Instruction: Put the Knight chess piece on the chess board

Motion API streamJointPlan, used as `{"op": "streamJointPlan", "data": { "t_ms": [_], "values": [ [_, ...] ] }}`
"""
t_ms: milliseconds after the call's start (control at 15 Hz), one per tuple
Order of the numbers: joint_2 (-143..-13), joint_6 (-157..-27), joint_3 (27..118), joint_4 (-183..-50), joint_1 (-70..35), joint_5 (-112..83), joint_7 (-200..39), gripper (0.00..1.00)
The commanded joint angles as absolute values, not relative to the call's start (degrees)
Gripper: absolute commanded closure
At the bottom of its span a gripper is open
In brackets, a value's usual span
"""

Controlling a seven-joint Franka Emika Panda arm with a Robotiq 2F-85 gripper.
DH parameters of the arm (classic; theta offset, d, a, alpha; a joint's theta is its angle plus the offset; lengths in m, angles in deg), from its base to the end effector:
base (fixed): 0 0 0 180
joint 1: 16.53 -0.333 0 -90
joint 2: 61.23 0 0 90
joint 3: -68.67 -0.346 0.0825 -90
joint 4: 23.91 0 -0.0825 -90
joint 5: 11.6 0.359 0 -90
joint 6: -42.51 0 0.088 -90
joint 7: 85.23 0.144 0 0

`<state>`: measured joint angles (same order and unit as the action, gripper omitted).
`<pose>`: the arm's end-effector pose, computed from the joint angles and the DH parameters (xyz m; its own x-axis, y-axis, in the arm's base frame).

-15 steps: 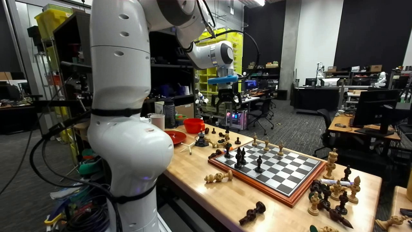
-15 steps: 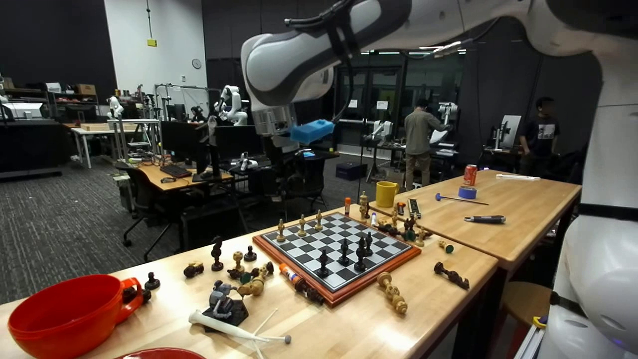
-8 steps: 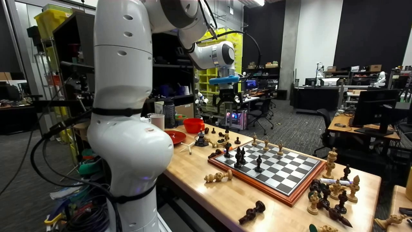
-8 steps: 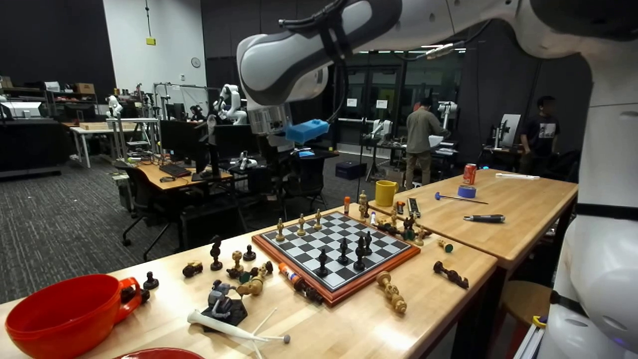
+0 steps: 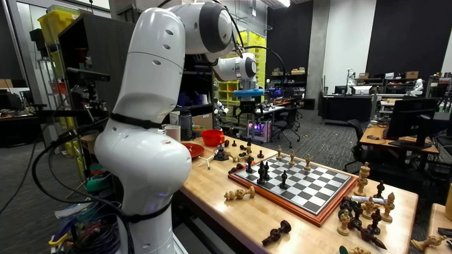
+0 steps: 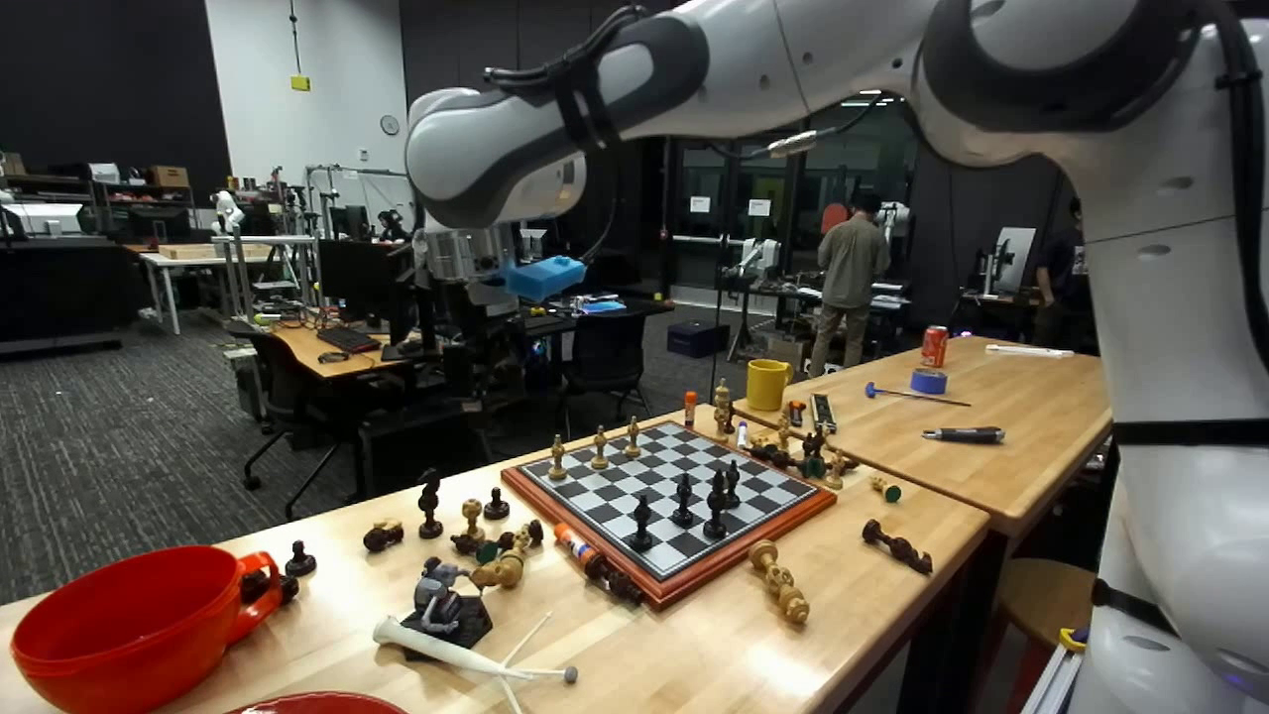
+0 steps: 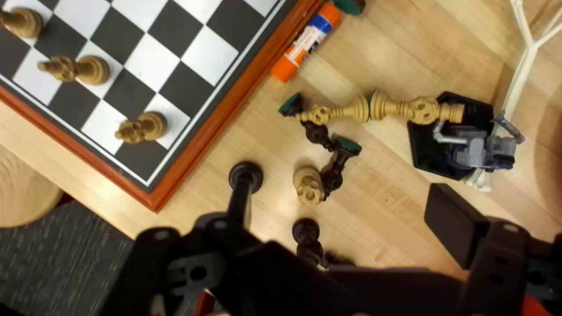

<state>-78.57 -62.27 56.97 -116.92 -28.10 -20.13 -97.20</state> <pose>0.5816 0.2179 0.4430 0.7915 0.6019 -0.1058 0.6092 -0.7908 0.0587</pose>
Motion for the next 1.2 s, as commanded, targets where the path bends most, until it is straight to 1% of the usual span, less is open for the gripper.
{"op": "streamJointPlan", "data": {
  "t_ms": [0,600,1133],
  "values": [
    [-87.56,-58.91,56.60,-105.12,-29.28,-20.01,-101.54,0.00],
    [-102.69,-55.31,56.68,-86.97,-30.12,-19.52,-110.02,0.00],
    [-110.53,-49.17,56.68,-76.15,-31.80,-19.31,-113.56,0.00]
  ]
}}
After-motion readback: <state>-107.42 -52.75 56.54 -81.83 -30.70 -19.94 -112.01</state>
